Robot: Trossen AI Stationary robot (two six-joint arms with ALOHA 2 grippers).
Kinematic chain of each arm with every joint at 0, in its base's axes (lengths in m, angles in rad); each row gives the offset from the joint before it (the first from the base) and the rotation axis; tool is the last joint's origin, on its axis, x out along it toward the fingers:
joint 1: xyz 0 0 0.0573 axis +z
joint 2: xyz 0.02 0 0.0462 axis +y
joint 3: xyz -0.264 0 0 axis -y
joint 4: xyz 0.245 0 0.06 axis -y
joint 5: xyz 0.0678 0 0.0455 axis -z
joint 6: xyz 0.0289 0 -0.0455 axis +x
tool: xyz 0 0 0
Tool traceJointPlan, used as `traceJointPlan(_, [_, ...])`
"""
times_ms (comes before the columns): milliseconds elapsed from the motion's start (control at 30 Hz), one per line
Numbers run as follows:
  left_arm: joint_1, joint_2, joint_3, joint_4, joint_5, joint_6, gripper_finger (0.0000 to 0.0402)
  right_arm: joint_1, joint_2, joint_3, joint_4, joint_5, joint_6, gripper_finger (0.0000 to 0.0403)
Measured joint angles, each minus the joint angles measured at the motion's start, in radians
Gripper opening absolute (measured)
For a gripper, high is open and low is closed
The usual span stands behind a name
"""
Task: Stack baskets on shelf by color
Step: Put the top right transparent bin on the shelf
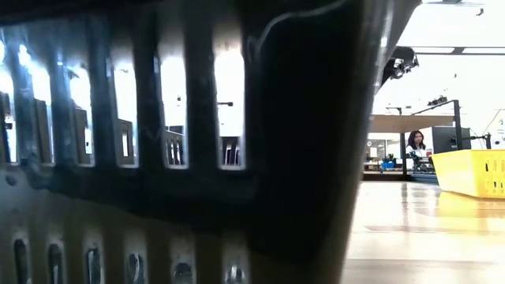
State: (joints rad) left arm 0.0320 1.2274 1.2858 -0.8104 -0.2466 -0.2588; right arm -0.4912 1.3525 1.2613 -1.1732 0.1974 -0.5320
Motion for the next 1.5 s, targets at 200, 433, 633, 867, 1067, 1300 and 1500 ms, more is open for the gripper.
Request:
traceJointPlan(200, [0.000, 0.000, 0.000, 0.000, 0.000, 0.000, 0.0086, 0.004, 0.000, 0.000, -0.006, -0.012, 0.028, 0.0072])
traceJointPlan(433, [0.000, 0.000, 0.000, 0.000, 0.000, 0.000, 0.0086, 0.032, -0.002, 0.000, -0.010, -0.006, 0.072, 0.0073])
traceJointPlan(633, [0.000, 0.000, 0.000, 0.000, 0.000, 0.000, 0.0086, 0.039, -0.009, 0.000, -0.013, 0.020, 0.108, 0.0073])
traceJointPlan(867, [0.000, 0.000, 0.000, 0.000, 0.000, 0.000, 0.0086, 0.039, -0.032, 0.030, -0.017, 0.027, 0.116, 0.0073])
traceJointPlan(1067, [0.000, 0.000, 0.000, 0.000, 0.000, 0.000, 0.0086, 0.039, -0.033, 0.131, -0.066, 0.038, 0.135, 0.0073])
traceJointPlan(1300, [0.000, 0.000, 0.000, 0.000, 0.000, 0.000, 0.0086, 0.034, -0.033, 0.211, -0.122, 0.037, 0.178, 0.0073])
traceJointPlan(1500, [0.000, 0.000, 0.000, -0.006, -0.029, 0.015, 0.0086, 0.038, -0.033, 0.257, -0.167, 0.033, 0.249, 0.0073])
